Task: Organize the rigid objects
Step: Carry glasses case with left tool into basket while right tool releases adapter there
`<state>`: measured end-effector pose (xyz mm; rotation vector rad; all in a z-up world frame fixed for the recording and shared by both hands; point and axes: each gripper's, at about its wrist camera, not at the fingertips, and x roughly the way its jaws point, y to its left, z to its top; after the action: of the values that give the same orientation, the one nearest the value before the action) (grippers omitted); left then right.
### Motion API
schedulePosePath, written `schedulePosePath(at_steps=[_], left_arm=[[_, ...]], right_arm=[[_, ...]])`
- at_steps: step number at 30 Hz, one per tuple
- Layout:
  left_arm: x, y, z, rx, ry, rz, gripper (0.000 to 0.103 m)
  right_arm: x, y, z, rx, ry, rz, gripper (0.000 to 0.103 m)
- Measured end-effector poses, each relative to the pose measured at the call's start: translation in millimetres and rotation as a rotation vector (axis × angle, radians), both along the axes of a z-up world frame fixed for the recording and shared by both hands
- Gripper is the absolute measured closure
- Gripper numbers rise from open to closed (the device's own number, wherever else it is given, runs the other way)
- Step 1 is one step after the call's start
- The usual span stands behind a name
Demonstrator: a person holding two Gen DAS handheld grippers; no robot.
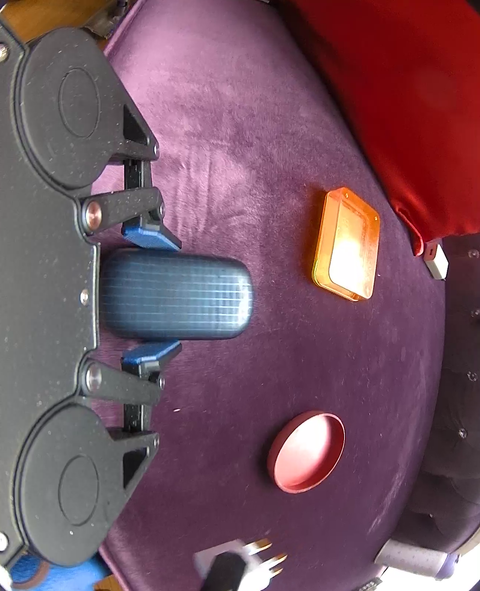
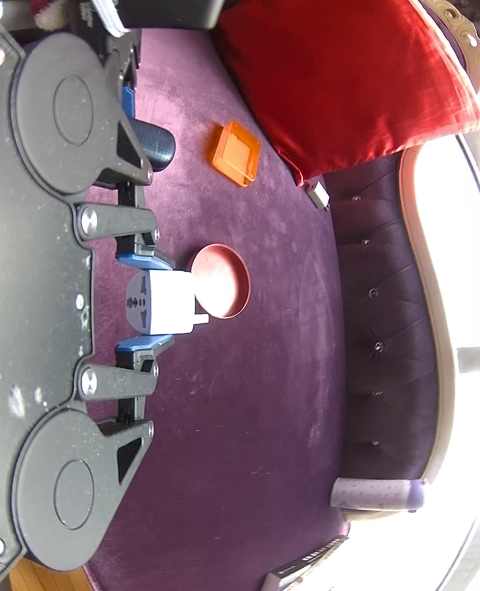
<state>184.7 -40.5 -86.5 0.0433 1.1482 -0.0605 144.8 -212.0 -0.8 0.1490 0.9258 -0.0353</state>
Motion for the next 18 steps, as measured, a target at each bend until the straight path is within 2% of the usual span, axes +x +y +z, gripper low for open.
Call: schedulePosePath(at_steps=[3,7,12,18], left_arm=[[4.7,2.3,0.6,-0.020,-0.006,0.007,0.054],[-3.3,6.6,9.7,-0.064,-0.014,-0.005,0.054],[-30.8,14.0,35.0,-0.077,-0.049,-0.011,0.054],[-77.6,27.3,70.5,-0.117,-0.107,-0.007,0.054]], right_arm=[[0.6,-4.1,-4.3,0.010,0.015,-0.012,0.067],[-4.0,-6.1,-0.3,0.022,0.013,-0.013,0.067],[-21.5,-7.3,19.0,0.061,-0.028,-0.017,0.067],[-67.9,-2.0,48.1,0.090,-0.086,0.004,0.067]])
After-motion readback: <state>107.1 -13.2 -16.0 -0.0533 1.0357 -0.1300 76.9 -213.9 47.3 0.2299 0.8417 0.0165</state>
